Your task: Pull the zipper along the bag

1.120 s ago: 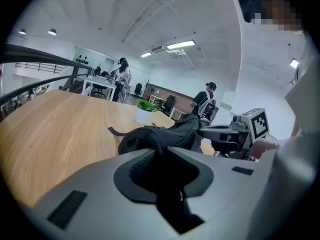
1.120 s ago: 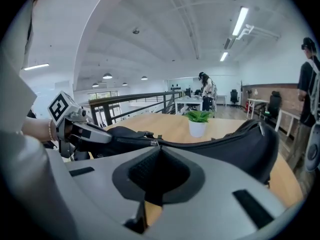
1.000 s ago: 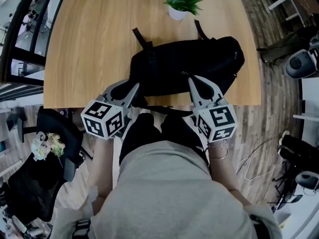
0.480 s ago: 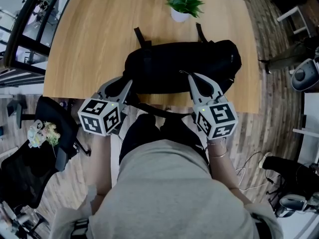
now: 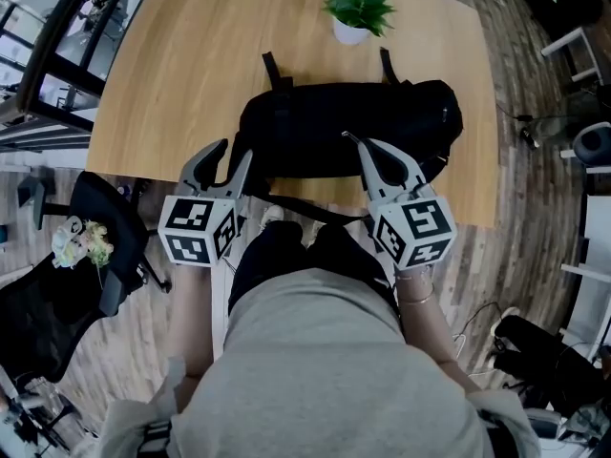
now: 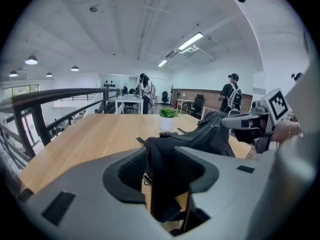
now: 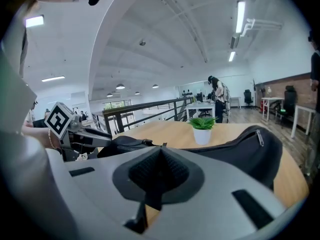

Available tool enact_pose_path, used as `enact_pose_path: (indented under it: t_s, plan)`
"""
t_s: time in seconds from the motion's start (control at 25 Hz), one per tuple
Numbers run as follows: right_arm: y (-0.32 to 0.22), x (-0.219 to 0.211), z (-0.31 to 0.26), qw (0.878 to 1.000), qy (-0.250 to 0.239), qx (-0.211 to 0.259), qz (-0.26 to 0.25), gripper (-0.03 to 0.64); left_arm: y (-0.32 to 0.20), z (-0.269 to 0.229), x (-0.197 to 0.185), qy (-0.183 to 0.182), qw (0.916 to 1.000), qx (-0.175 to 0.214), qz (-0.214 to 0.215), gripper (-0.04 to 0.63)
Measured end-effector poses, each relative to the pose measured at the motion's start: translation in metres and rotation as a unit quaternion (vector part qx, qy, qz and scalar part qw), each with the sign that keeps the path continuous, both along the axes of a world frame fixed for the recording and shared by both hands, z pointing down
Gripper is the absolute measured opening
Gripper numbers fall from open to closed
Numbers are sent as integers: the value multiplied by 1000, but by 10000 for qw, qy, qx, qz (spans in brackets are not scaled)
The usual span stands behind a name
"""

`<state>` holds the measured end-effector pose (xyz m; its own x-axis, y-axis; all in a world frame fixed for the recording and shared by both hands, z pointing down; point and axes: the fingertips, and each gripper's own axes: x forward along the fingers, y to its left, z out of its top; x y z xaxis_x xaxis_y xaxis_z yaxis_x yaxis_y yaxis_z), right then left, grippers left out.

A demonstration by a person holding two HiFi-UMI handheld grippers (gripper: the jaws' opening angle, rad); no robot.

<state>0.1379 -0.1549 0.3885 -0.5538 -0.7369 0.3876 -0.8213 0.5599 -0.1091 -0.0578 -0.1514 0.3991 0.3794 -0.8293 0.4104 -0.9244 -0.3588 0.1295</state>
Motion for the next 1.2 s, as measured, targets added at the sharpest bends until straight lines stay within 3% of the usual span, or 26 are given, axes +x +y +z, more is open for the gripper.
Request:
enact_pose_path:
  t_s: [0.32,0.6,0.84,1.2]
  plan:
    - [-2,-1,-5,9998,-130,33,-155,8,-1,-29,53,-411,9954,423,756,175]
    - [-8,1,-5,9994,-197,9,-298,9,-7,-27,112,-553,9859,358,1537,173]
    - [-9,-1,-7,9992,-196,9,-347,9,-15,-20,146,-1105,9696,414,2145,173]
    - [-10,-1,-8,9991,-171,6,-395,9,-25,-2,170,-1999,9410,331,2709,173]
